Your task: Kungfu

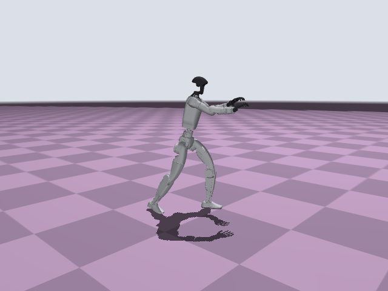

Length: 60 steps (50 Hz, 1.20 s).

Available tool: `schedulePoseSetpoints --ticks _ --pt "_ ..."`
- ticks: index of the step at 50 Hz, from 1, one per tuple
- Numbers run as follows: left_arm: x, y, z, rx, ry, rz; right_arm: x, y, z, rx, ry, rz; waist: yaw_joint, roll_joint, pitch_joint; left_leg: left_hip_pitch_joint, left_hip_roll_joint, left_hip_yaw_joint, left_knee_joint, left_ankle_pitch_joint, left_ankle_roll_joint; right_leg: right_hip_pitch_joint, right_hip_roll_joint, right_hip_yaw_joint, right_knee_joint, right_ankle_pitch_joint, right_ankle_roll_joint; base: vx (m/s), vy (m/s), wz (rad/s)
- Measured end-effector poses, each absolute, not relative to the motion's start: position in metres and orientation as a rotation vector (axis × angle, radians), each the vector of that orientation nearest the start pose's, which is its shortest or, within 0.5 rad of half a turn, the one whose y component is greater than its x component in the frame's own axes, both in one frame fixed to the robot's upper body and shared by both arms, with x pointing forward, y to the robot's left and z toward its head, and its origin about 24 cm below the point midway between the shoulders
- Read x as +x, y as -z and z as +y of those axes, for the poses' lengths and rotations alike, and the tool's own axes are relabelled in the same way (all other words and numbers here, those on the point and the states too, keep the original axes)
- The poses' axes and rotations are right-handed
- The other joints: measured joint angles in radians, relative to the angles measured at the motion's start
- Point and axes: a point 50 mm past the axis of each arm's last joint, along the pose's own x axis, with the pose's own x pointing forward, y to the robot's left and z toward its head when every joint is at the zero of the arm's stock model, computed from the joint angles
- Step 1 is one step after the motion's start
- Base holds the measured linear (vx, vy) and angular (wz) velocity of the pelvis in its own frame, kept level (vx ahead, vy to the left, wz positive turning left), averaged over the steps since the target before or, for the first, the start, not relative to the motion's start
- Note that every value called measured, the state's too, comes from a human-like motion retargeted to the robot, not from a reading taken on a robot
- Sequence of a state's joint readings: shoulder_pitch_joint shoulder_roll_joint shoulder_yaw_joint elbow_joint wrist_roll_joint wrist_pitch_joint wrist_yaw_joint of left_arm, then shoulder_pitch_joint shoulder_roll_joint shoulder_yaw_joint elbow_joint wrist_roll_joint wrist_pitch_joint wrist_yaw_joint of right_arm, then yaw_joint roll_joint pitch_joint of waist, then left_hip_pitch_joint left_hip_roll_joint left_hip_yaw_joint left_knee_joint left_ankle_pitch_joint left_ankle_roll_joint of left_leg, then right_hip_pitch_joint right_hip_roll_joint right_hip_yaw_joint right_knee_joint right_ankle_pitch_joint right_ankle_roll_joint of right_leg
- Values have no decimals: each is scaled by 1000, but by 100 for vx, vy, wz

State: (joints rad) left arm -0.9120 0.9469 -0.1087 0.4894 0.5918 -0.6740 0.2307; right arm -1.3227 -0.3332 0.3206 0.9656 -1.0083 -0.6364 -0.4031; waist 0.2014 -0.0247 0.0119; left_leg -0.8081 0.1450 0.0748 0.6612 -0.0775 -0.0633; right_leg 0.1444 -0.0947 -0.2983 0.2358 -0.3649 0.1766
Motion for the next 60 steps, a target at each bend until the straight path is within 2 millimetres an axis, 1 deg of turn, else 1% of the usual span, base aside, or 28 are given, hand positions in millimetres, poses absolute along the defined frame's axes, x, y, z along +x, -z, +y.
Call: schedulePoseSetpoints --ticks 3,5,7,8,10,12,13,15,17,18,20,23,24,25,27,28,30,32,35,37,40,43,45,48,52,54,57,60 --pt "308 -314 247 1535 -45 -1049 370 -294 -44 -1367 -92 -1362 -13 23 18 35 81 58 -11 -21 2 -72 -19 74 18 32 -18 -21 11 -243" --pt "298 -311 251 1544 -18 -1035 361 -286 -34 -1380 -119 -1485 -13 40 27 64 143 110 -26 -29 -3 -120 -34 98 20 59 -28 -27 5 -246" --pt "289 -307 251 1525 15 -1052 358 -277 -30 -1325 -154 -1492 -19 54 29 96 199 170 -46 -31 -8 -156 -43 88 12 74 -31 -30 -4 -218" --pt "284 -304 251 1518 32 -1059 356 -272 -27 -1282 -188 -1485 -23 65 30 111 238 205 -53 -33 -13 -175 -45 61 10 83 -53 -31 -2 -232" --pt "278 -294 252 1519 58 -1043 350 -261 -19 -1222 -272 -1478 -35 95 27 135 326 264 -67 -28 -28 -205 -58 -43 21 103 -145 -33 -7 -239" --pt "275 -276 255 1504 82 -993 348 -244 -15 -1216 -318 -1437 -64 126 20 155 384 300 -93 -12 -38 -235 -80 -113 48 125 -190 -27 -6 -195" --pt "275 -263 255 1482 100 -962 348 -234 -14 -1221 -338 -1411 -89 140 18 161 400 309 -106 0 -41 -252 -86 -128 62 151 -208 -30 -16 -157" --pt "278 -233 255 1417 132 -891 347 -211 -13 -1239 -405 -1366 -131 155 20 181 421 324 -129 27 -49 -278 -107 -165 78 215 -216 -35 -29 -153" --pt "280 -205 253 1368 167 -821 344 -181 -13 -1257 -494 -1303 -166 149 30 208 417 325 -151 68 -64 -301 -133 -187 75 287 -157 -38 -39 -156" --pt "281 -191 252 1349 186 -787 342 -166 -14 -1255 -529 -1270 -186 140 38 220 413 308 -163 98 -83 -311 -142 -185 68 292 -103 -42 -51 -142" --pt "284 -160 248 1311 224 -713 336 -136 -14 -1251 -584 -1210 -225 128 61 241 413 236 -195 172 -121 -351 -142 -140 116 242 -57 -45 -64 -129" --pt "288 -112 235 1255 291 -617 325 -88 -23 -1251 -640 -1104 -256 128 88 297 435 107 -291 255 -182 -494 -90 -51 295 159 -77 -35 -48 -120" --pt "290 -96 229 1230 311 -585 321 -72 -29 -1250 -653 -1072 -270 116 86 317 422 105 -333 264 -193 -545 -116 -56 356 135 -81 -46 -50 -84" --pt "291 -79 220 1204 332 -555 315 -55 -36 -1249 -665 -1041 -289 98 82 336 398 118 -377 268 -199 -594 -164 -79 419 110 -82 -52 -60 -24" --pt "294 -44 201 1166 389 -479 298 -17 -49 -1235 -665 -963 -350 94 95 355 409 170 -441 277 -199 -638 -187 -116 524 41 -85 -41 -57 47" --pt "294 -22 186 1141 415 -429 287 3 -57 -1244 -657 -925 -380 105 110 341 433 178 -456 299 -199 -652 -169 -129 566 2 -93 -41 -62 59" --pt "290 20 144 1113 468 -323 264 37 -74 -1299 -656 -831 -388 147 154 292 507 103 -449 325 -191 -660 -103 -182 615 -55 -130 -50 -61 9" --pt "282 39 120 1135 533 -277 252 55 -92 -1386 -677 -734 -377 156 189 265 510 52 -454 343 -146 -698 -90 -194 659 -79 -156 -53 -36 -32" --pt "270 54 106 1151 561 -241 235 69 -106 -1388 -670 -649 -370 139 209 283 526 90 -489 370 -122 -765 -69 -172 724 -120 -183 -36 -36 -48" --pt "260 61 101 1132 552 -246 228 73 -110 -1386 -680 -663 -386 138 211 295 540 120 -513 383 -113 -791 -65 -176 759 -150 -202 -19 -26 -33" --pt "250 65 97 1103 544 -281 218 79 -114 -1390 -701 -670 -434 161 222 295 555 142 -542 394 -79 -795 -63 -203 787 -192 -219 -13 -17 5" --pt "246 68 94 1114 597 -283 213 82 -112 -1356 -670 -631 -454 171 221 311 550 177 -572 396 -43 -801 -69 -211 800 -209 -235 -8 -8 6" --pt "246 68 94 1134 636 -289 213 82 -110 -1337 -641 -608 -462 176 220 320 537 191 -591 401 -22 -804 -76 -210 805 -214 -243 -8 -8 17" --pt "249 64 95 1149 651 -317 218 79 -106 -1309 -608 -602 -474 190 223 320 520 221 -613 413 -10 -799 -88 -214 801 -215 -247 -6 -3 38" --pt "252 60 95 1141 659 -342 228 71 -104 -1286 -612 -610 -481 210 228 330 509 308 -642 432 -28 -789 -107 -217 793 -214 -247 -1 7 38" --pt "253 58 94 1138 695 -341 231 68 -105 -1265 -631 -587 -485 220 232 336 498 335 -653 434 -33 -780 -119 -217 786 -210 -242 5 13 38" --pt "258 53 100 1160 763 -323 233 65 -109 -1211 -655 -483 -491 225 234 336 479 364 -658 435 -16 -768 -143 -213 769 -187 -243 9 12 38" --pt "269 44 114 1199 730 -305 223 71 -111 -1124 -685 -321 -483 223 227 337 464 375 -646 424 1 -754 -159 -204 738 -156 -234 15 12 17"
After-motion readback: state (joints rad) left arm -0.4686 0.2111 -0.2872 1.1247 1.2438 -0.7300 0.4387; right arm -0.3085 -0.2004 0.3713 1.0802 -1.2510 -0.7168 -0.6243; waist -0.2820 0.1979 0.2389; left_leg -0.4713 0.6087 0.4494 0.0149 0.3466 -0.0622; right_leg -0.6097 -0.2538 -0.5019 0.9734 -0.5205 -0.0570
